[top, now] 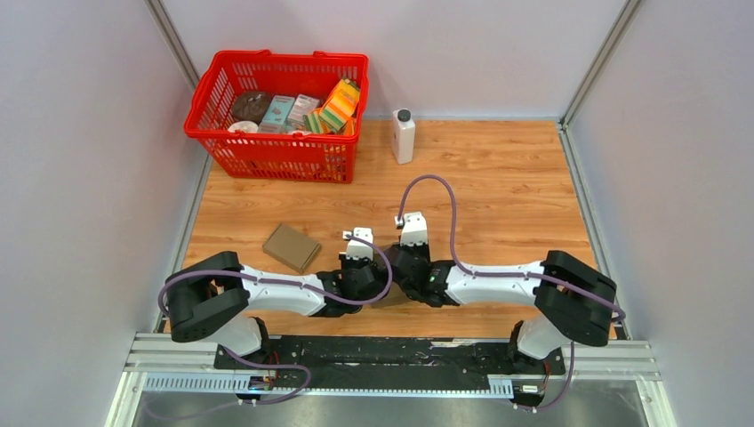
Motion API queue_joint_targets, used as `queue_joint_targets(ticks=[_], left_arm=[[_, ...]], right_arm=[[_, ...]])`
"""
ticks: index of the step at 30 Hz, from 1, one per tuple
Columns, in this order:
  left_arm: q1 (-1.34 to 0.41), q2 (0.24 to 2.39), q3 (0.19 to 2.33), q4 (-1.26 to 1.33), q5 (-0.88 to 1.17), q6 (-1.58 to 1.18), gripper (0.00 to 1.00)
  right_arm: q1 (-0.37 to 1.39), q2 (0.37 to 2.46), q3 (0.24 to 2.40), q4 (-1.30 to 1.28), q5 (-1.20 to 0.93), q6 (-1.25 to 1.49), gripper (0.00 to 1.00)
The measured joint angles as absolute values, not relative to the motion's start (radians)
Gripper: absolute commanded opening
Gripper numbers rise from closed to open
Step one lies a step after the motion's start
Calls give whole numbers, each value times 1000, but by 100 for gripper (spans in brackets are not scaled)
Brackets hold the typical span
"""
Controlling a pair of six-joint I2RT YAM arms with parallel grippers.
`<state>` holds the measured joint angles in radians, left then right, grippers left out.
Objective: Fold the paper box
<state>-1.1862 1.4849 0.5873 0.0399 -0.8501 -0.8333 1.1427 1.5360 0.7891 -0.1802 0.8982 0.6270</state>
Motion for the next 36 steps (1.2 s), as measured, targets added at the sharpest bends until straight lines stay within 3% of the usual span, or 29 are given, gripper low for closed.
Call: queue_joint_targets(ticks=[3, 4, 5, 7, 10, 11, 12, 13, 14, 15, 16, 17, 20, 21, 25, 28, 34, 35, 36], left_arm=[[-1192, 1489, 596, 34, -852, -837, 0], [-1192, 1489, 602, 29, -844, -836, 0], [-1191, 1489, 609, 19, -836, -836, 0], [-1191, 1489, 616, 10, -823, -836, 0], [-1190, 1485, 616, -3, -817, -837, 2], [-1190, 1482, 616, -10, -813, -837, 9], [-1190, 1479, 616, -15, -810, -836, 27], [-1190, 1473, 616, -22, -804, -835, 36], [-1190, 1465, 616, -31, -794, -834, 42], [-1190, 1456, 614, -38, -785, -832, 62], [-1190, 1437, 609, -41, -769, -834, 72], [-1190, 1411, 600, -46, -754, -826, 74], [-1190, 1290, 559, -65, -692, -822, 75], [-1190, 1232, 544, -80, -667, -820, 69], [-1189, 934, 477, -126, -540, -775, 57], [-1189, 786, 452, -149, -438, -699, 57], [-1196, 795, 451, -141, -238, -559, 64], [-1202, 819, 453, -130, -216, -537, 66], [-1212, 861, 457, -125, -200, -514, 66]], right_arm=[[1162, 1481, 701, -118, 885, 596, 37], [1168, 1457, 673, -110, 878, 590, 58], [1174, 1431, 645, -107, 870, 585, 65], [1182, 1359, 585, -107, 822, 564, 80], [1184, 1208, 515, -131, 728, 545, 89], [1184, 1156, 500, -144, 698, 544, 91], [1184, 1097, 487, -160, 663, 544, 93], [1183, 1041, 476, -175, 628, 545, 95], [1180, 984, 467, -196, 591, 551, 96], [1173, 939, 463, -213, 561, 558, 96], [1161, 900, 460, -234, 513, 571, 96], [1145, 877, 457, -247, 480, 580, 96], [1042, 834, 442, -283, 310, 632, 96], [1019, 833, 438, -294, 274, 646, 95], [992, 838, 411, -336, 149, 703, 76], [966, 882, 386, -312, 50, 734, 59], [947, 1041, 361, -218, -36, 764, 52], [946, 1058, 361, -195, -36, 764, 47], [945, 1072, 361, -178, -38, 768, 29]])
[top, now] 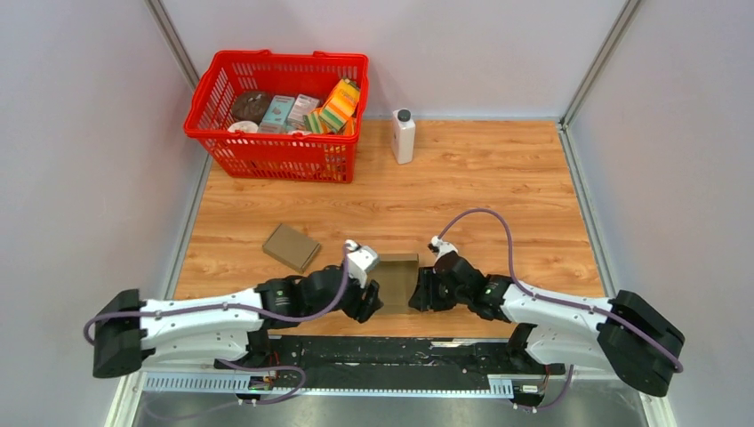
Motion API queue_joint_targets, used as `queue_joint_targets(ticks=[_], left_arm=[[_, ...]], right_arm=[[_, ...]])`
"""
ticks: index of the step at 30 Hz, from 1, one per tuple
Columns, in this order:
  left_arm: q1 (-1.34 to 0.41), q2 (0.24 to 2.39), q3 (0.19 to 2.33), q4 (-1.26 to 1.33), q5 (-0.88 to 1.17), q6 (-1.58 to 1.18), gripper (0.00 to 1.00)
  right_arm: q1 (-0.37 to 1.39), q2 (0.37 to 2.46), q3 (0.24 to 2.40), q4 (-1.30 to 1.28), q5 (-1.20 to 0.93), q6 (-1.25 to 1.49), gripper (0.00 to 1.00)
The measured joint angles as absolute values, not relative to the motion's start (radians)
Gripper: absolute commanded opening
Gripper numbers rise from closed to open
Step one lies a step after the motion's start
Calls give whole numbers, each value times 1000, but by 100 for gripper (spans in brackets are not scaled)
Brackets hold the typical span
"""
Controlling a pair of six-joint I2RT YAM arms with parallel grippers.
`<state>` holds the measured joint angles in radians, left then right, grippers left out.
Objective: Fold the paper box
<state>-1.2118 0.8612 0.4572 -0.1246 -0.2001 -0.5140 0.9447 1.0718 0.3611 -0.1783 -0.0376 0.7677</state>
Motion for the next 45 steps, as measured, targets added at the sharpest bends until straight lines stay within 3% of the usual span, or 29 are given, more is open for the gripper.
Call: queue_joint_targets(ticks=[4, 8, 16, 19, 22, 24, 25, 26, 27, 29, 30, 31, 33, 37, 45], left_arm=[[-1300, 1104, 560, -136, -184, -386, 75], [-1379, 1314, 692, -139, -223, -242, 76], [-1452, 1523, 805, -174, -289, -68, 77], [-1475, 1598, 860, -216, -338, -32, 70], [-1501, 1675, 923, -254, -427, -7, 56], [-1517, 1720, 958, -278, -516, 8, 34], [-1523, 1733, 967, -288, -550, 10, 25], [-1526, 1741, 973, -303, -584, 16, 6], [-1530, 1742, 975, -311, -607, 15, 1], [-1539, 1741, 977, -323, -646, 18, 0], [-1543, 1738, 979, -332, -667, 19, 0], [-1543, 1731, 979, -345, -680, 9, 0], [-1538, 1703, 979, -383, -691, -29, 0], [-1495, 1599, 1017, -494, -636, -209, 0], [-1099, 1277, 957, -454, -290, -776, 0]], right_arm=[[897, 1181, 370, -82, -101, 788, 1], [854, 1218, 392, -69, -142, 796, 0], [695, 1157, 386, -122, -313, 797, 0], [666, 1130, 386, -150, -377, 797, 0], [659, 1122, 389, -186, -434, 796, 0], [658, 1122, 391, -206, -468, 796, 0], [658, 1122, 394, -216, -480, 795, 2], [656, 1122, 398, -224, -487, 794, 9], [651, 1120, 404, -233, -492, 789, 35], [636, 1102, 429, -269, -487, 773, 58], [629, 1086, 450, -307, -468, 760, 75], [625, 1066, 472, -349, -436, 743, 80], [611, 999, 530, -439, -363, 701, 89], [570, 849, 640, -550, -170, 643, 93], [582, 908, 667, -648, -19, 591, 92]])
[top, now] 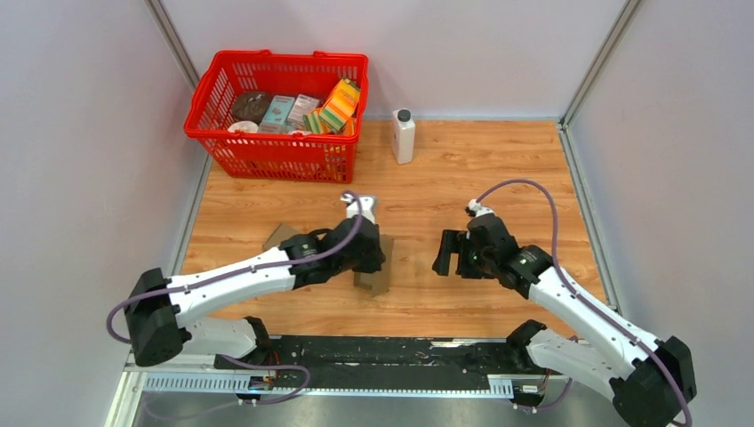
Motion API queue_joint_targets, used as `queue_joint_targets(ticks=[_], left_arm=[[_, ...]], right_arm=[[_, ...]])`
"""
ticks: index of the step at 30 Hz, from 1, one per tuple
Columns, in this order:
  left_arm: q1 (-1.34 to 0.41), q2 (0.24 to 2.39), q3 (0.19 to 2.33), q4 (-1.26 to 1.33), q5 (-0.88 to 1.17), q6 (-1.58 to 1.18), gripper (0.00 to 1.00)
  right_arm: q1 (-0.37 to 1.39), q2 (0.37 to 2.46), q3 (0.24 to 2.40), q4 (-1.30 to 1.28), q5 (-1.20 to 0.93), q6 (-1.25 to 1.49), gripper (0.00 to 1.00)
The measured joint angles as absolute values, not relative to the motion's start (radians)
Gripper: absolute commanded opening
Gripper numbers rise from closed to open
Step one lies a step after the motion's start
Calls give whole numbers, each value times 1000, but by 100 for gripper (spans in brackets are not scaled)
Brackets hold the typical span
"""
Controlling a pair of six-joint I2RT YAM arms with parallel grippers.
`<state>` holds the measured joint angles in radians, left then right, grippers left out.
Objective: Fold the paper box
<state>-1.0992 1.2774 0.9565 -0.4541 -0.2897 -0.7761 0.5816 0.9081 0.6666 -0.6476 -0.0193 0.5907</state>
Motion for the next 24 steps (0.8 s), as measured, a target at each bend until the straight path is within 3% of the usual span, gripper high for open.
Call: queue_joint_targets(ticks=[7, 14, 24], left_arm=[[-900, 1146, 760, -371, -136, -1285, 0], [-854, 1168, 829, -575, -141, -1608, 0], [-844, 1179, 863, -716, -182, -1771, 0]], right_arm=[[930, 872, 640, -604, 93, 536, 90], [1247, 926, 610, -418, 284, 433, 89], [1333, 1081, 610, -240, 459, 362, 81]])
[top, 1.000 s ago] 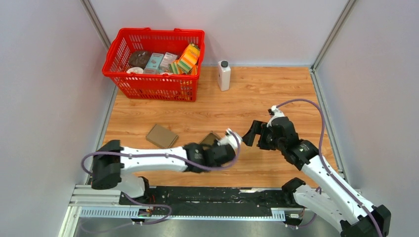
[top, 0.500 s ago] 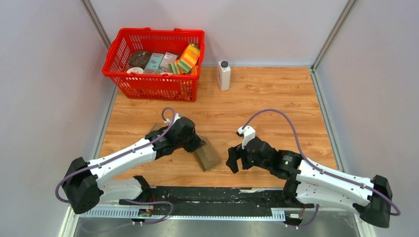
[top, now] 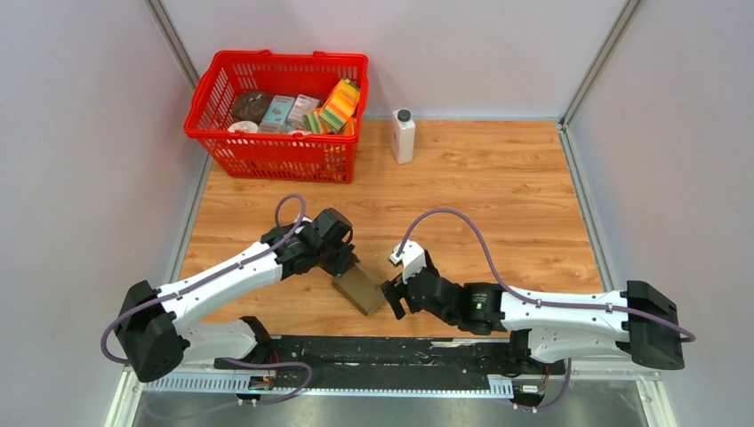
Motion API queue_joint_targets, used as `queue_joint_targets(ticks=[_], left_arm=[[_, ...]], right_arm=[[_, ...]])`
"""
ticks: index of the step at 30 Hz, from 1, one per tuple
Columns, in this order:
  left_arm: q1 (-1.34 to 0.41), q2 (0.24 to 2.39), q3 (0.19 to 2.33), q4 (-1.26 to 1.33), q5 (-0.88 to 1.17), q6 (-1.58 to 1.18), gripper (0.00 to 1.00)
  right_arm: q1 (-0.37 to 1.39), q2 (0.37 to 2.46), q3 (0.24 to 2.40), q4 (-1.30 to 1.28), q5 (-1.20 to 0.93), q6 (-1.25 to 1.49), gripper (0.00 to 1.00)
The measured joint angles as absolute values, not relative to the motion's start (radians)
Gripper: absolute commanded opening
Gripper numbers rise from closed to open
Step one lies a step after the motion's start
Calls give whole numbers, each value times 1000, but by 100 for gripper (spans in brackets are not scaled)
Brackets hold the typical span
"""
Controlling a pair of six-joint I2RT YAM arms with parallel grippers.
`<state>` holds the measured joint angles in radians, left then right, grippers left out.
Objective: Fold the paper box
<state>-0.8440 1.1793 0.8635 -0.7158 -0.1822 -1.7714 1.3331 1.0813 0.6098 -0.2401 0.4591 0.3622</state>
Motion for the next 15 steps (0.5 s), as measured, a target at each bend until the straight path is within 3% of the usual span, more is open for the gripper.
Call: queue_joint_targets(ticks=[10, 15], left_arm=[[-789, 1142, 854, -716, -126, -1769, 0], [-755, 1108, 808, -697, -67, -1777, 0]], right_arm=[[1321, 1097, 602, -83, 324, 184, 85], [1320, 1158, 603, -17, 349, 94, 74]])
